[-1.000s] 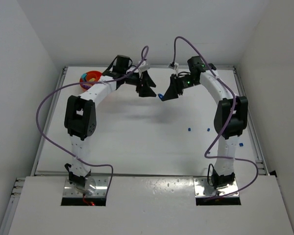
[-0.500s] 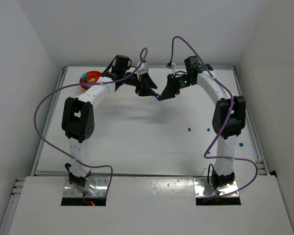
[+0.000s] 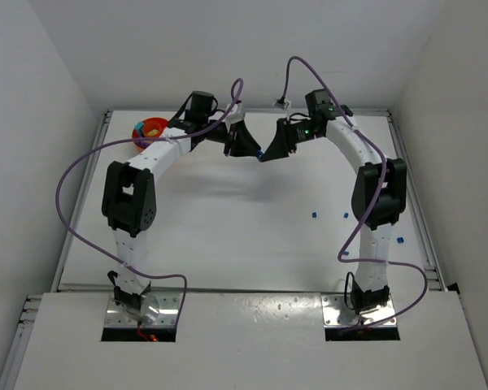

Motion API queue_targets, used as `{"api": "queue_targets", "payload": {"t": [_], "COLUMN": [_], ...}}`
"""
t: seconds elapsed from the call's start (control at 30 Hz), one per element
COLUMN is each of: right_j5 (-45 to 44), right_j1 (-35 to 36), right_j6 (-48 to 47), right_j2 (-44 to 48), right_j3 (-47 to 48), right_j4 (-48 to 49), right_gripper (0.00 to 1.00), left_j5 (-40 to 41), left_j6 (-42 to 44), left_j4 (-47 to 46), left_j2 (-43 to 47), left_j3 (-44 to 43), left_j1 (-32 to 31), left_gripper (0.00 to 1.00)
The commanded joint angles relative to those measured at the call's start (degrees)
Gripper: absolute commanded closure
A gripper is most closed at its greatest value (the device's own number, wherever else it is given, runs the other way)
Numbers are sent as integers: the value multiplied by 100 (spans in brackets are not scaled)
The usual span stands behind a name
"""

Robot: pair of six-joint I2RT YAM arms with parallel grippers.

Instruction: Sort the legos into containers by color

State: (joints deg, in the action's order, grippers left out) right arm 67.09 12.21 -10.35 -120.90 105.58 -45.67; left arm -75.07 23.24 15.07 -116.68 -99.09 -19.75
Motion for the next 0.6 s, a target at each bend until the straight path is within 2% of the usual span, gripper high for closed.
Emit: {"api": "queue_targets", "payload": {"t": [0.0, 0.07, 0.1, 0.2, 0.23, 0.33, 0.4, 0.57], "right_j5": [234, 234, 165, 24, 23, -205, -467, -1398], "right_j1": [45, 45, 45, 45, 45, -25, -78, -289], "right_j6": [59, 59, 59, 130, 130, 130, -97, -713], "right_j2": [-21, -21, -21, -21, 57, 241, 356, 761], "right_j3": [244, 244, 244, 244, 244, 244, 182, -248], "right_j4": [234, 234, 234, 287, 287, 235, 95, -214], "right_gripper": [94, 91, 79, 62, 49, 35, 34, 32], "left_j5": [-299, -245, -184, -18, 79, 317, 492, 1634], "left_j6": [128, 67, 14, 13, 13, 13, -39, -39], "left_j4": [-224, -224, -224, -171, -171, -171, -171, -119], "left_j2": [286, 286, 286, 339, 418, 480, 480, 384], "left_j3": [-84, -84, -84, -23, -23, 30, 30, -514], "left_j1": [-38, -38, -38, -38, 14, 190, 452, 1314], "left_gripper": [71, 82, 88, 91, 93, 96, 97, 100]}}
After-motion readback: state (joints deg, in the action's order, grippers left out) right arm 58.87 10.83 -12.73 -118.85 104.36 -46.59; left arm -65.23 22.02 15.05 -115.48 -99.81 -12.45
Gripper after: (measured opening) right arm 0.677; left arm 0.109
